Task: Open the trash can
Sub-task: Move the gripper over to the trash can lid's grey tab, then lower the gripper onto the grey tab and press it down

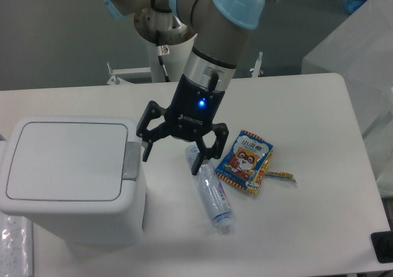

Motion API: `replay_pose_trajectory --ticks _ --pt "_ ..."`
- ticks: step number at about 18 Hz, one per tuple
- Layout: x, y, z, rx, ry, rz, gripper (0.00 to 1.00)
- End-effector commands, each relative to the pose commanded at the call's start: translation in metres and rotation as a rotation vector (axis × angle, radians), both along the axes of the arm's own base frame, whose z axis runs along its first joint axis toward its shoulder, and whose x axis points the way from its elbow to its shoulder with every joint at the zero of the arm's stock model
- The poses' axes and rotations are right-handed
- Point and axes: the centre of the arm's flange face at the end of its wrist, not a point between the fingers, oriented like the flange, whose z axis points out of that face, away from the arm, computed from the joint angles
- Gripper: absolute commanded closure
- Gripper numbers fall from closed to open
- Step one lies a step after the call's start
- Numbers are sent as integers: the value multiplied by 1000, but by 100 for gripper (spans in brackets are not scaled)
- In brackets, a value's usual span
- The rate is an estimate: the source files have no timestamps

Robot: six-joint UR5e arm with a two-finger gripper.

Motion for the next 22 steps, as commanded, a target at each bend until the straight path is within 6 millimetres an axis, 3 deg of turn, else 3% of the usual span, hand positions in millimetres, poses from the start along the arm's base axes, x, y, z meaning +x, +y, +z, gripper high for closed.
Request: replay_pose_trajectory --ticks 11,22 --pt "9 0 -20 -31 -32 0 0" --pt "15 3 -25 -39 -38 -8 0"
